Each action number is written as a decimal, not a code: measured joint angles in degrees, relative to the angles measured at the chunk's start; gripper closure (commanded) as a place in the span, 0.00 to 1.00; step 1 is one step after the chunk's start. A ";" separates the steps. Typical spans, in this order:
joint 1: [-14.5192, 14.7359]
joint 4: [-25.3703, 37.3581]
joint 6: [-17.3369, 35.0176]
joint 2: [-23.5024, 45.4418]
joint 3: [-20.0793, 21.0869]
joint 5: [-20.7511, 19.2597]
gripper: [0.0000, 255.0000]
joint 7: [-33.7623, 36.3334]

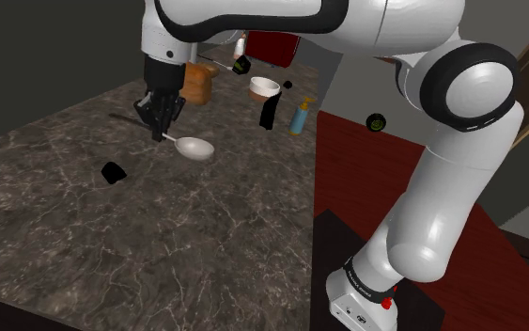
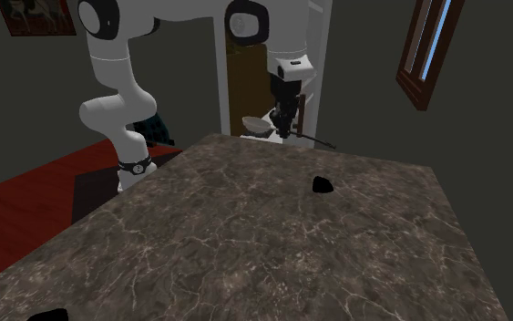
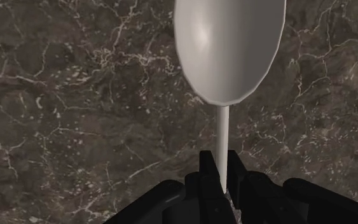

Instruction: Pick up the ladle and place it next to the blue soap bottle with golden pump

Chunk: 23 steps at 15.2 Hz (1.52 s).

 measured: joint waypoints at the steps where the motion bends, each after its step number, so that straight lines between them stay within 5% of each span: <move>1: -0.02 0.57 -0.68 -0.11 0.00 0.02 1.00 0.04; 16: 0.52 13.57 -12.43 1.08 0.23 -0.54 1.00 1.69; 23: -4.97 7.76 -12.81 -4.28 -2.68 1.49 1.00 -6.36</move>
